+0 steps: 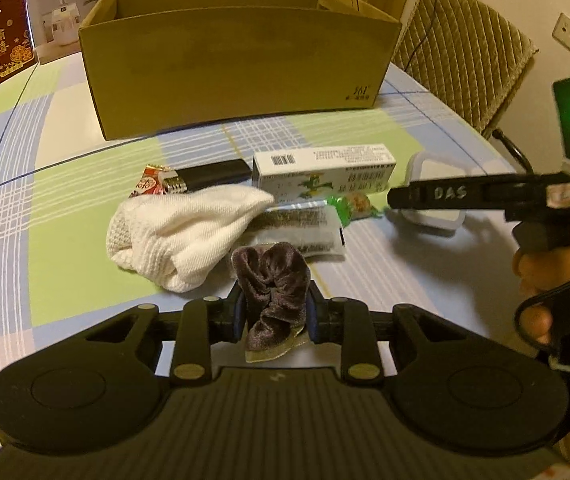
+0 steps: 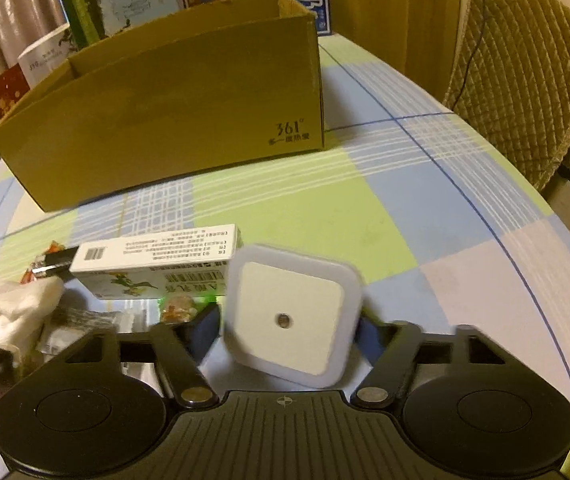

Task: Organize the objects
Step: 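Grasp the brown scrunchie with the left tool while the right tool grasps the white night light, then carry scrunchie and night light into the cardboard box and open both tools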

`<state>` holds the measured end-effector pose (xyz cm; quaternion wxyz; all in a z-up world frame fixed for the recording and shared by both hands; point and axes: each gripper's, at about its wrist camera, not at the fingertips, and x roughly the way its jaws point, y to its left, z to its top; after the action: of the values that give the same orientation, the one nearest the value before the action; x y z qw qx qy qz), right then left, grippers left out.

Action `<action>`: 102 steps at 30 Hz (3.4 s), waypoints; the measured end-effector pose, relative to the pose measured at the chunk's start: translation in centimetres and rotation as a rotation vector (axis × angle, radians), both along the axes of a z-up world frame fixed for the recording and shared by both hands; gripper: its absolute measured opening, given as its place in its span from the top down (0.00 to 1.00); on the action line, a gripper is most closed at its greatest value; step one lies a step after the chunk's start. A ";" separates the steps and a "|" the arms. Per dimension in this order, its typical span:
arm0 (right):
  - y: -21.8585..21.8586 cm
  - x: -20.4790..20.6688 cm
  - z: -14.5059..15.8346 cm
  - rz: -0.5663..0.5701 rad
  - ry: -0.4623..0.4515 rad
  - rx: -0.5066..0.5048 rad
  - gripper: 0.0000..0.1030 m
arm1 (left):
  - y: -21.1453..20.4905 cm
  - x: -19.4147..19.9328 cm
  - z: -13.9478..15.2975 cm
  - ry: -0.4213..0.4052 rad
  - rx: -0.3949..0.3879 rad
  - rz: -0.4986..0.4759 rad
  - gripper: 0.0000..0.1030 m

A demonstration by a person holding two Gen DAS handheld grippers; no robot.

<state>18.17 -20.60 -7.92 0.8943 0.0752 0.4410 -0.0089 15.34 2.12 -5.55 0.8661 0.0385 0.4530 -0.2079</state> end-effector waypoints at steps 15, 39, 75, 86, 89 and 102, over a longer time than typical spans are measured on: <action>-1.0 -2.9 0.3 0.202 -0.017 -0.080 0.28 | -0.5 -0.6 0.3 0.002 -0.027 0.022 0.77; 0.5 -5.1 4.1 0.225 -0.133 -0.057 0.39 | -0.8 -1.2 2.5 -0.025 -0.036 0.103 0.77; -0.6 -9.1 9.4 0.276 -0.211 0.004 0.39 | -2.9 -5.4 8.2 -0.106 -0.044 0.140 0.77; -1.2 -2.4 13.6 0.313 -0.271 0.033 0.39 | -1.8 1.6 11.6 -0.158 -0.051 0.123 0.77; -1.6 1.5 15.7 0.332 -0.290 0.047 0.39 | -1.6 5.3 13.8 -0.195 -0.043 0.112 0.77; -0.8 20.8 15.2 0.353 -0.154 0.085 0.39 | -2.5 23.4 15.0 -0.162 -0.024 0.138 0.75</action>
<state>38.95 -21.41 7.30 0.9090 0.0349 0.3778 0.1723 38.75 -0.38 9.50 0.9126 0.0135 0.3804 -0.1494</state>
